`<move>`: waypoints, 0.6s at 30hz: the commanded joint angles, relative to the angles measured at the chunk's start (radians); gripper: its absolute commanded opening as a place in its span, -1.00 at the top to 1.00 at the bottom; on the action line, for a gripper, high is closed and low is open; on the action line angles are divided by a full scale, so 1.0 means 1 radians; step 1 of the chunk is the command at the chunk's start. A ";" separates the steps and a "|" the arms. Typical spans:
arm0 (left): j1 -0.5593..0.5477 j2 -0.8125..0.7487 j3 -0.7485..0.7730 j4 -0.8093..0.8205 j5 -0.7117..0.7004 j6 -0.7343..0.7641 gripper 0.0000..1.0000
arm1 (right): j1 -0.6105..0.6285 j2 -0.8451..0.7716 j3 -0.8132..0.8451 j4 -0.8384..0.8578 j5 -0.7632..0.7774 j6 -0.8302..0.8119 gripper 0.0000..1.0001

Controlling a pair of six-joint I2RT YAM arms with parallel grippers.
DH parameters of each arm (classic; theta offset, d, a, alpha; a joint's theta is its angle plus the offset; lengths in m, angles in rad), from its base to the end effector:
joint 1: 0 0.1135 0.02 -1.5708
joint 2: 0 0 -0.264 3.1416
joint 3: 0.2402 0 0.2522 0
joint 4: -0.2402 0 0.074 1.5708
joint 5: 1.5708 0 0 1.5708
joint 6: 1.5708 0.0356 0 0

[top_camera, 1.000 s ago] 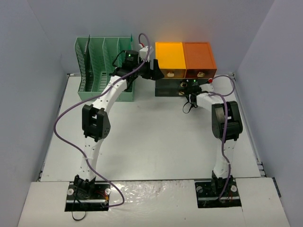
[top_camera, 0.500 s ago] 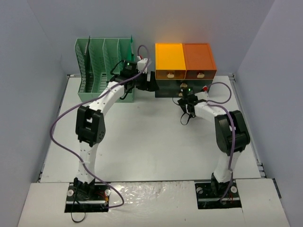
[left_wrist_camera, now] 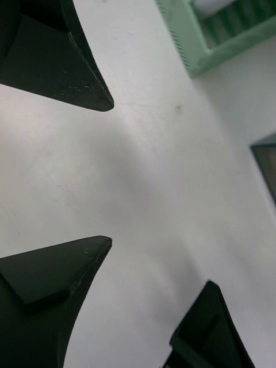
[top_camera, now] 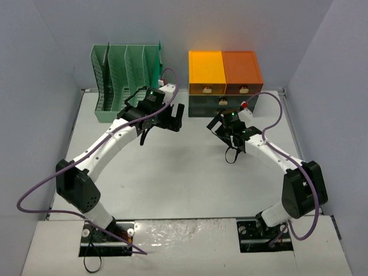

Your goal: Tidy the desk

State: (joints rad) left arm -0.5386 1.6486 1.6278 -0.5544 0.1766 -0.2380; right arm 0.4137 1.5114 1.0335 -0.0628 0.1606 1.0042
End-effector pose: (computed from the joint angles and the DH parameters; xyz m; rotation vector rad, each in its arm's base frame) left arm 0.3214 -0.1993 0.3723 0.4347 2.1622 -0.6338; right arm 0.3164 0.1327 0.2615 0.7281 2.0531 0.6690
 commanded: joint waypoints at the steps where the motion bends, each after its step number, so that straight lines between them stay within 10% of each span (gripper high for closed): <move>1: -0.057 -0.144 -0.165 -0.116 -0.376 -0.116 -0.79 | 0.052 -0.084 -0.052 -0.106 0.054 -0.142 -1.00; 18: -0.090 -0.494 -0.583 -0.192 -0.779 -0.227 -0.86 | 0.177 -0.073 -0.116 -0.165 0.201 -0.265 -1.00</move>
